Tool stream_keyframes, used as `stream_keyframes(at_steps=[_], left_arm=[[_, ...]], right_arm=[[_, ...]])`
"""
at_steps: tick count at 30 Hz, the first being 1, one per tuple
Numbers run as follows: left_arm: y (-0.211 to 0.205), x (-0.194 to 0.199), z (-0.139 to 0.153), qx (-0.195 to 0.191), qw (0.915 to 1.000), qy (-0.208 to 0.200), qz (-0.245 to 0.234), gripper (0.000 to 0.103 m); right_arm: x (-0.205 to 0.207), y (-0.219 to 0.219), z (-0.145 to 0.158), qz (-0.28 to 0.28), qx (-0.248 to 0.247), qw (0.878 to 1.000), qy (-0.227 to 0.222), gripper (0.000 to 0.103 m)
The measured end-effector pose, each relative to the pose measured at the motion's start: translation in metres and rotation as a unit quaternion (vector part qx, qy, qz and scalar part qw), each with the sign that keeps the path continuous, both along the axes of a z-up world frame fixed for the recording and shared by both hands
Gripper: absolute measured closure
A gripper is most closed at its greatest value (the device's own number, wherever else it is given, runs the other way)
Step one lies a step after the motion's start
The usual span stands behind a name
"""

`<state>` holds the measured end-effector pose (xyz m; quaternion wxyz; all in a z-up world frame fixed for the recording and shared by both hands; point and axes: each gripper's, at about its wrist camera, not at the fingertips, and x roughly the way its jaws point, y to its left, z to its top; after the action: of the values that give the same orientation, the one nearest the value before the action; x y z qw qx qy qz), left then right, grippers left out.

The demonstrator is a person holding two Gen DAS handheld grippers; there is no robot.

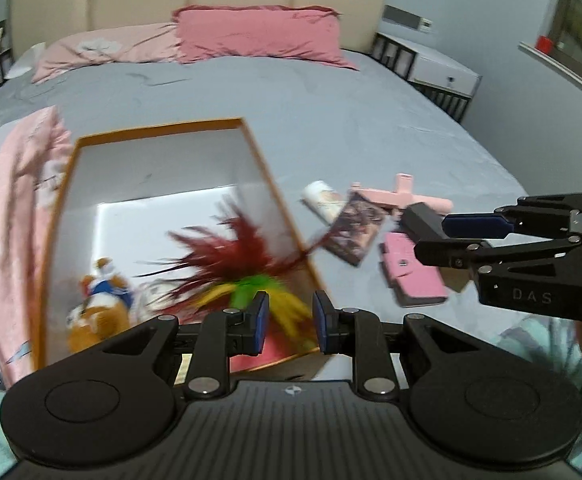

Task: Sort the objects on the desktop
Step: 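Move both tools from the box to the pile of boxes and wallet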

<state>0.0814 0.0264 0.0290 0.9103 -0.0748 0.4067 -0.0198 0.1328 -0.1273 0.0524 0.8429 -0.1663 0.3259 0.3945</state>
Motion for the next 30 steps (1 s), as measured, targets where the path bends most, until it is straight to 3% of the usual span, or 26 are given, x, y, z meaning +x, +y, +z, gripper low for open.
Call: stream_keyframes(at_steps=[4,6,10,15,26,28,29,30], left_arm=[[-0.014,0.011,0.001,-0.02,0.9996,0.0,-0.019,0.075],[-0.022,0.018,0.001,-0.013,0.9996,0.001,-0.025,0.069],[-0.034,0.031,0.0,-0.008,0.999,0.007,-0.044,0.069],[-0.04,0.05,-0.007,-0.023,0.9978,0.026,-0.057,0.069],[-0.08,0.103,-0.031,-0.017,0.9926,0.069,-0.098,0.065],[-0.091,0.108,-0.041,-0.022,0.9902,0.081,-0.112,0.062],[-0.096,0.111,-0.046,-0.024,0.9892,0.088,-0.115,0.053],[-0.099,0.113,-0.052,-0.028,0.9885,0.093,-0.116,0.051]], right_arm=[[0.006,-0.023,-0.008,-0.029,0.001,1.0,-0.003,0.06],[0.01,-0.031,-0.012,-0.038,-0.005,0.999,-0.003,0.06],[0.02,-0.045,-0.022,-0.061,-0.016,0.998,0.002,0.06],[0.043,-0.059,-0.04,-0.1,-0.027,0.994,0.035,0.06],[0.091,-0.071,-0.07,-0.153,-0.017,0.981,0.12,0.061],[0.097,-0.073,-0.069,-0.159,-0.015,0.98,0.119,0.062],[0.099,-0.073,-0.068,-0.16,-0.021,0.98,0.113,0.062],[0.1,-0.072,-0.068,-0.159,-0.034,0.981,0.105,0.064]])
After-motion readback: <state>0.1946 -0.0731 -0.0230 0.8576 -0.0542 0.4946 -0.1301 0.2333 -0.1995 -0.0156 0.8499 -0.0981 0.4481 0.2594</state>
